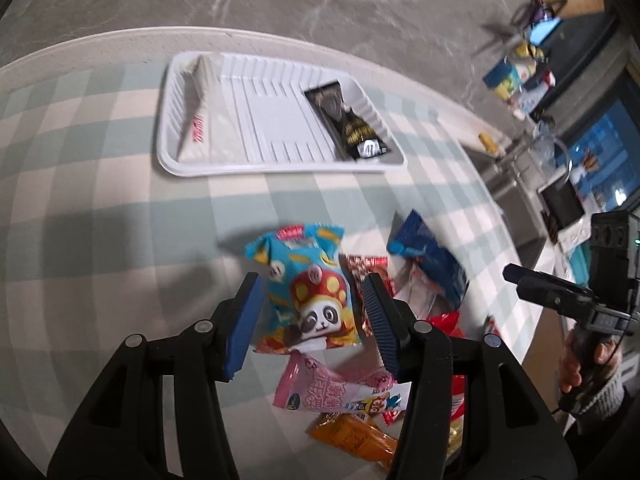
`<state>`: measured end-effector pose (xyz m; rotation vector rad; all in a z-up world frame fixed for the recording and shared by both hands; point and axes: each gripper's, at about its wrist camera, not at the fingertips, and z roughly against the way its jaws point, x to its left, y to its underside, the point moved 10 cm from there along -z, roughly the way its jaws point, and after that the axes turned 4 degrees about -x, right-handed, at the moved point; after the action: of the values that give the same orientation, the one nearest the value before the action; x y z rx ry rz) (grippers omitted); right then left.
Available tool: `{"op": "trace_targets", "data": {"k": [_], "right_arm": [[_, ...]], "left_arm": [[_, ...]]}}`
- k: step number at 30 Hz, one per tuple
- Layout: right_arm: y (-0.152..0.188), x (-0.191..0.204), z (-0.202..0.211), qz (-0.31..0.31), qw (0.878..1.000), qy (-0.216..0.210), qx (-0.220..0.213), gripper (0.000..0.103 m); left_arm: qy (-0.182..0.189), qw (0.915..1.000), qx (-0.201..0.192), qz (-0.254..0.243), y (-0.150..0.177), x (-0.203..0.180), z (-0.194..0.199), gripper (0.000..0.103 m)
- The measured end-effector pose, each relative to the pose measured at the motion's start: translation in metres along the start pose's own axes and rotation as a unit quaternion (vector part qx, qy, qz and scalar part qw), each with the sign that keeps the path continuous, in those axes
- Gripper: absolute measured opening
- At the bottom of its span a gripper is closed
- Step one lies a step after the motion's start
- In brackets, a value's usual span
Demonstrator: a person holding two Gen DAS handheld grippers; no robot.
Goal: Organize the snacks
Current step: 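Grasp the panda-print bag with the left tool while the right tool grasps the blue roll-cake packet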
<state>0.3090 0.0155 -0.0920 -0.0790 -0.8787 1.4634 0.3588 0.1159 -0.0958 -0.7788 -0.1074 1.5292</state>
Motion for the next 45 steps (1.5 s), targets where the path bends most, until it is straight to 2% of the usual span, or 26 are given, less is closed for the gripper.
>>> {"op": "trace_targets", "data": {"k": [8, 15, 20, 29, 32, 36, 38, 40, 45], "right_arm": [[0.02, -0.01, 0.008, -0.002, 1.0, 0.022, -0.007, 0.064], [0.011, -0.019, 0.002, 0.041, 0.997, 0.064, -0.008, 0.065], [0.001, -0.02, -0.017, 0.086, 0.992, 0.096, 0.005, 0.065], [0.0, -0.028, -0.062, 0.16, 0.976, 0.134, 0.055, 0.065], [0.003, -0.032, -0.07, 0.167, 0.974, 0.135, 0.068, 0.059], [0.008, -0.04, -0.079, 0.157, 0.976, 0.126, 0.085, 0.041], [0.008, -0.041, -0.08, 0.151, 0.978, 0.118, 0.085, 0.038], [0.007, -0.041, -0.081, 0.144, 0.98, 0.108, 0.084, 0.034], [0.005, -0.043, -0.079, 0.105, 0.988, 0.072, 0.084, 0.031]], "left_arm": [[-0.023, 0.9995, 0.021, -0.009, 0.009, -0.005, -0.022, 0.05], [-0.047, 0.9978, 0.038, -0.026, 0.01, -0.002, -0.039, 0.05], [-0.045, 0.9978, 0.043, -0.025, 0.009, -0.001, -0.046, 0.053], [-0.037, 0.9977, 0.049, -0.028, 0.008, -0.005, -0.058, 0.053], [-0.033, 0.998, 0.048, -0.025, 0.008, -0.005, -0.058, 0.053], [-0.03, 0.9981, 0.047, -0.026, 0.009, -0.005, -0.058, 0.053], [-0.028, 0.9982, 0.046, -0.026, 0.009, -0.005, -0.058, 0.052], [-0.025, 0.9982, 0.046, -0.027, 0.009, -0.005, -0.058, 0.046], [-0.014, 0.9989, 0.042, -0.015, 0.008, -0.005, -0.057, 0.039]]}}
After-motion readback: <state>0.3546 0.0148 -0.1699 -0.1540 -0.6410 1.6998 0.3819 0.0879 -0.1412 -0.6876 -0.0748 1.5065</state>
